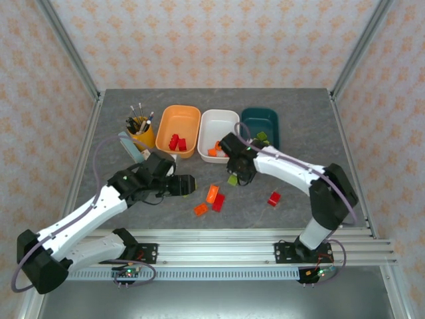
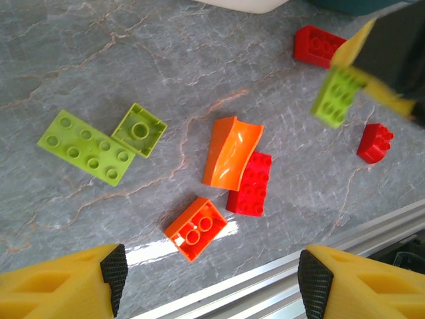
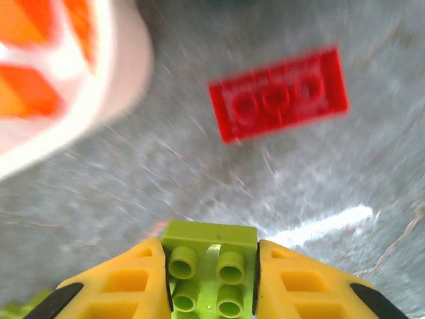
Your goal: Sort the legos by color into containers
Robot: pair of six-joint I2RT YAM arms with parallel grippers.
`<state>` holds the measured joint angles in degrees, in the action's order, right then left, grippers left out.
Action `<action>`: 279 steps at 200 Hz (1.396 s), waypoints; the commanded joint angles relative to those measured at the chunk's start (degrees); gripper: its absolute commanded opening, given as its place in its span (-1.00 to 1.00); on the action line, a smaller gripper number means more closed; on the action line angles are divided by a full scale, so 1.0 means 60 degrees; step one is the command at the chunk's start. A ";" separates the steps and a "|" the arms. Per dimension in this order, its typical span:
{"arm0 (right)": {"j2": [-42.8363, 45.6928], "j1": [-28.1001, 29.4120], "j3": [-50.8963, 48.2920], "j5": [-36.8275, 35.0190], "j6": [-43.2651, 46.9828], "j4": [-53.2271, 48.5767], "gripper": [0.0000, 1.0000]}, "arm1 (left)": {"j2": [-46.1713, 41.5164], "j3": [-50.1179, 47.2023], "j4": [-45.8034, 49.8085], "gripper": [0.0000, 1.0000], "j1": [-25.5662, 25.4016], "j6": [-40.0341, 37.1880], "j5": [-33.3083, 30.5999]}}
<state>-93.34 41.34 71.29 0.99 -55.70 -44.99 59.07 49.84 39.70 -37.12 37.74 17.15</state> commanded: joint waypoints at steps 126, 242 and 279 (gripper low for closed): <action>-0.6111 -0.4439 0.7972 0.1478 0.4562 -0.1056 -0.35 | 0.3284 0.4155 -0.1578 0.45 0.0887 -0.0005 0.0366; -0.6288 -0.4736 0.9337 0.2098 0.4850 -0.1739 0.09 | 0.3282 0.3983 -0.1256 0.45 0.0935 -0.0018 -0.0096; -0.4385 -0.4486 0.8243 0.1549 0.4912 -0.1319 0.07 | 0.3259 0.4090 -0.0952 0.45 0.0931 -0.0093 -0.0112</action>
<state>-130.91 13.10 123.61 13.50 -26.89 -53.54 79.88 74.19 31.83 -32.10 38.00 18.00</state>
